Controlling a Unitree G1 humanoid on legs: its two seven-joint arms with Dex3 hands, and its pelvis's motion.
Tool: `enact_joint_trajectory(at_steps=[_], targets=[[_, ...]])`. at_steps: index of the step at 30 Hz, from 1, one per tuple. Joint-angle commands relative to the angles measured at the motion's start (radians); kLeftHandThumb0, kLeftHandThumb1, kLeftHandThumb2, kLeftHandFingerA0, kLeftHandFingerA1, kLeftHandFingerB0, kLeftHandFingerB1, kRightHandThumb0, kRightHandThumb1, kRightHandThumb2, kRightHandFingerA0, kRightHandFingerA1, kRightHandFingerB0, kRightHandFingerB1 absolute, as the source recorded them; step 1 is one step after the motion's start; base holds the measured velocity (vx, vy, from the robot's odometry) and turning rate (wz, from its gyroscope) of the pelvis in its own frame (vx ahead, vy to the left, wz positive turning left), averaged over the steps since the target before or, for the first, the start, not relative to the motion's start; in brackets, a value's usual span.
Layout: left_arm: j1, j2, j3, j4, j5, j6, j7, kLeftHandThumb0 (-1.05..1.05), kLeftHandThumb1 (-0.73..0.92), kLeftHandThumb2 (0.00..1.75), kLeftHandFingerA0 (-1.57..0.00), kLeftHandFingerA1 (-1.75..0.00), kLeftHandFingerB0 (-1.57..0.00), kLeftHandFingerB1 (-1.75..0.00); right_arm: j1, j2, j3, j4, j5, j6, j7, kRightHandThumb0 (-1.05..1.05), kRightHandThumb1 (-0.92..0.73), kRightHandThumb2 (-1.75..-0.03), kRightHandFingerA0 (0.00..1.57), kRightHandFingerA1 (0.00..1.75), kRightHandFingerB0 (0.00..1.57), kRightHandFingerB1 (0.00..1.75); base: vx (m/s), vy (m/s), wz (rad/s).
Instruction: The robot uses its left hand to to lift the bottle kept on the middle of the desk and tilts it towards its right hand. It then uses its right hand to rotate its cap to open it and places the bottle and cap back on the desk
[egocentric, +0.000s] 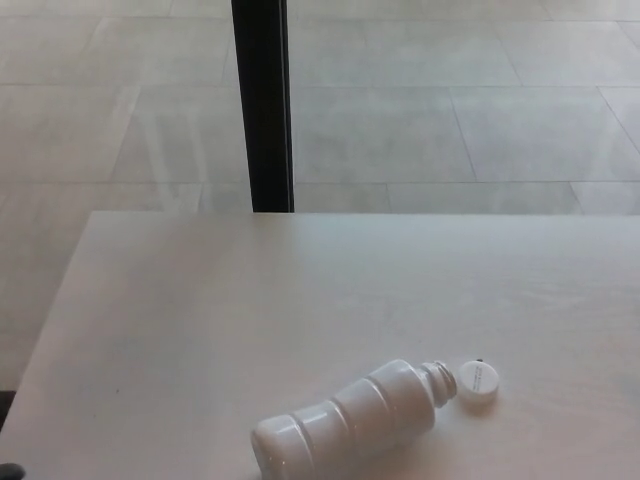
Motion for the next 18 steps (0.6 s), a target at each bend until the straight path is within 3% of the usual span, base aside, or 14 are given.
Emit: enact_joint_trajectory(at_steps=[1,2,3,4,5,6,7,8,9,11,14,15,16,18], targets=[[0.160,0.016,0.666,0.470,-0.537,-0.216,0.391,-0.94,0.60,0.91,0.00,-0.60,0.00,-0.45,0.067,-0.142,-0.266,0.690,0.182,0.210,-0.135,-0.93,-0.68,-1.04,0.00,0.35,0.00,0.23,0.00,0.000,0.00],[0.153,0.014,0.693,0.521,-0.548,-0.223,0.432,-0.94,0.60,0.91,0.00,-0.60,0.00,-0.45,0.057,-0.144,-0.271,0.739,0.195,0.216,-0.145,-0.93,-0.68,-1.04,0.00,0.35,0.00,0.23,0.00,0.000,0.00],[0.153,0.013,0.693,0.524,-0.547,-0.228,0.432,-0.44,0.92,0.63,0.00,-0.71,0.00,-0.31,0.058,-0.147,-0.271,0.749,0.195,0.211,-0.144,-0.55,-0.73,-0.69,0.00,0.37,0.01,0.23,0.00,0.000,0.00],[0.111,-0.022,0.825,0.620,-0.688,-0.219,0.417,-0.81,0.78,0.60,0.00,-0.32,0.00,-0.10,0.036,-0.135,-0.288,0.846,0.245,0.226,-0.127,-0.92,-0.65,-1.02,0.00,0.35,0.00,0.21,0.00,0.000,0.00],[0.106,-0.017,0.864,0.675,-0.731,-0.183,0.365,-0.78,0.89,0.61,0.00,-0.15,0.00,0.00,0.031,-0.126,-0.278,0.883,0.238,0.216,-0.147,-0.92,-0.63,-0.84,0.00,0.16,0.00,0.09,0.00,0.000,0.00],[0.104,-0.006,0.887,0.759,-0.751,-0.150,0.343,-0.89,0.91,0.65,0.00,-0.23,0.00,-0.08,0.017,-0.088,-0.289,0.897,0.269,0.190,-0.137,-0.95,-0.60,-0.79,0.00,0.12,0.01,0.13,0.00,0.000,0.00],[0.108,-0.015,0.910,0.820,-0.796,-0.184,0.322,-0.87,0.88,0.52,0.00,-0.16,0.00,-0.04,0.017,-0.076,-0.262,0.902,0.237,0.215,-0.163,-0.96,-0.67,-1.07,0.00,0.36,0.00,0.15,0.00,0.000,0.00],[0.106,-0.015,0.914,0.830,-0.799,-0.192,0.320,-0.87,0.88,0.52,0.00,-0.16,0.00,-0.04,0.015,-0.077,-0.259,0.910,0.232,0.215,-0.166,-0.96,-0.67,-1.07,0.00,0.36,0.00,0.15,0.00,0.000,0.00],[0.114,-0.054,0.921,0.920,-0.835,-0.285,0.362,-0.75,0.79,0.63,0.00,-0.90,0.00,-0.71,0.012,-0.047,-0.225,0.913,0.209,0.252,-0.155,-1.05,-0.73,-1.13,0.00,0.25,0.00,0.14,0.00,0.000,0.00],[0.117,-0.065,0.949,1.021,-0.878,-0.220,0.264,-0.79,0.88,0.53,0.00,-0.45,0.00,-0.11,-0.025,-0.046,-0.215,0.968,0.228,0.311,-0.096,-1.05,-0.74,-1.13,0.00,0.25,0.00,0.15,0.00,0.000,0.00],[0.179,-0.126,0.884,1.058,-0.828,-0.163,0.182,-0.86,0.92,0.66,0.00,-0.48,0.00,-0.15,-0.090,0.006,-0.269,0.963,0.330,0.431,-0.055,-1.05,-0.76,-1.10,0.00,0.26,0.00,0.17,0.00,0.000,0.00],[0.218,-0.120,0.841,1.046,-0.802,-0.170,0.097,-0.80,0.92,0.86,0.00,-0.67,0.00,-0.53,-0.109,0.012,-0.284,0.974,0.349,0.456,-0.064,-1.05,-0.76,-1.10,0.00,0.28,0.00,0.17,0.00,0.000,0.00],[0.223,-0.113,0.825,1.044,-0.785,-0.153,0.079,-0.91,0.77,1.07,0.00,-0.60,0.00,-0.53,-0.125,0.005,-0.287,0.994,0.348,0.473,-0.085,-1.05,-0.76,-1.09,0.00,0.25,0.00,0.09,0.00,0.000,0.00],[0.216,-0.085,0.823,1.094,-0.788,-0.185,0.067,-0.86,0.85,0.83,0.00,-0.53,0.00,-0.42,-0.170,-0.001,-0.307,1.059,0.366,0.521,-0.118,-1.05,-0.76,-1.09,0.00,0.23,0.00,0.11,0.00,0.000,0.00]])
